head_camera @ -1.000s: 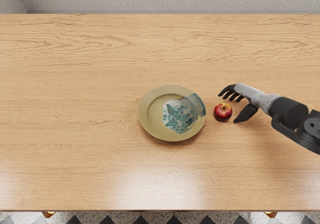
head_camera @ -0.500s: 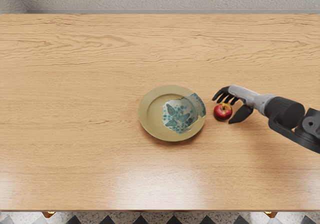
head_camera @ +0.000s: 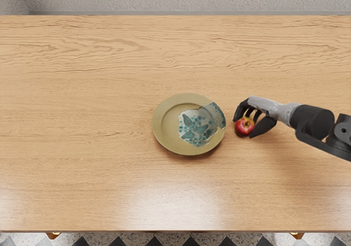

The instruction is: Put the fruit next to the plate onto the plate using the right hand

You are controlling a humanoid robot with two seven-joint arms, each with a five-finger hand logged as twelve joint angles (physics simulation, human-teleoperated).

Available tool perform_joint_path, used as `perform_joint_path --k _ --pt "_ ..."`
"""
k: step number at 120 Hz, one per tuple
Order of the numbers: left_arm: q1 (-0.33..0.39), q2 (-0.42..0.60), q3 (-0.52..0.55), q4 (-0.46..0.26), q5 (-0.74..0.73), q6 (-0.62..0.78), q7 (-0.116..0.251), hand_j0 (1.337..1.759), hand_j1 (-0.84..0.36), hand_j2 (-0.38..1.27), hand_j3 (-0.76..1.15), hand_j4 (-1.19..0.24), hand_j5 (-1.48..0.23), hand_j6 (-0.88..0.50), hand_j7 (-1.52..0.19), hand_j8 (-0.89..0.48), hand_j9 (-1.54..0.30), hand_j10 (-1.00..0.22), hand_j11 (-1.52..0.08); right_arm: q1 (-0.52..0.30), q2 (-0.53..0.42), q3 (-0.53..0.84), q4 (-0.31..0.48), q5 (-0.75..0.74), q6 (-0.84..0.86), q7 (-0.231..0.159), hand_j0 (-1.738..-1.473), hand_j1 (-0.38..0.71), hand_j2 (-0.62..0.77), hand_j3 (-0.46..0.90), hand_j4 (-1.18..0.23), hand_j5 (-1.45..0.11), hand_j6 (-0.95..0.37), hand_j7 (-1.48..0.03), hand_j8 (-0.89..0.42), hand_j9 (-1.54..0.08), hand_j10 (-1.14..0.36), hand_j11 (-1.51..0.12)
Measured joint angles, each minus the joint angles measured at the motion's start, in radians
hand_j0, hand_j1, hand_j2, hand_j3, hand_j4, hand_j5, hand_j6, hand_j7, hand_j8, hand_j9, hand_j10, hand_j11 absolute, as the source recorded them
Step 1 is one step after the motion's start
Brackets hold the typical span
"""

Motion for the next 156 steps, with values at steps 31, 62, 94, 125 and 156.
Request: perform_joint_path --k 31,62,94,125,156 --pt "0.000 0.000 0.000 0.000 0.000 0.000 0.000 1.658 0.34 0.00 0.00 -0.01 -0.01 -0.01 -0.01 -0.01 -0.01 -0.01 -0.01 0.012 -0.018 0.037 -0.001 0.004 0.048 0.000 -1.658 0.28 0.23 0.00 -0.61 -0.83 -0.46 -0.81 -0.43 -0.82 -0.61 -0.82" --pt "0.000 0.000 0.000 0.000 0.000 0.000 0.000 1.658 0.34 0.00 0.00 -0.01 -0.01 -0.01 -0.01 -0.01 -0.01 -0.01 -0.01 0.023 -0.033 0.095 0.000 0.034 0.126 -0.014 -1.658 0.29 0.28 0.00 -0.62 -0.83 -0.47 -0.82 -0.44 -0.83 -0.62 -0.83" --pt "0.000 0.000 0.000 0.000 0.000 0.000 0.000 1.658 0.34 0.00 0.00 -0.01 -0.01 -0.01 -0.01 -0.01 -0.01 -0.01 -0.01 0.041 -0.033 0.154 0.001 0.070 0.201 -0.038 -1.658 0.30 0.28 0.00 -0.62 -0.84 -0.47 -0.82 -0.43 -0.83 -0.62 -0.83" --pt "0.000 0.000 0.000 0.000 0.000 0.000 0.000 1.658 0.34 0.00 0.00 -0.01 -0.01 -0.01 -0.01 -0.01 -0.01 -0.01 -0.01 0.066 -0.004 0.162 0.007 0.098 0.219 -0.066 -1.658 0.30 0.27 0.00 -0.62 -0.83 -0.46 -0.82 -0.42 -0.83 -0.62 -0.83" --pt "0.000 0.000 0.000 0.000 0.000 0.000 0.000 1.658 0.34 0.00 0.00 -0.01 -0.01 -0.01 -0.01 -0.01 -0.01 -0.01 -0.01 0.076 0.057 0.172 0.009 0.111 0.211 -0.082 -1.658 0.29 0.26 0.00 -0.62 -0.84 -0.47 -0.82 -0.43 -0.83 -0.62 -0.83"
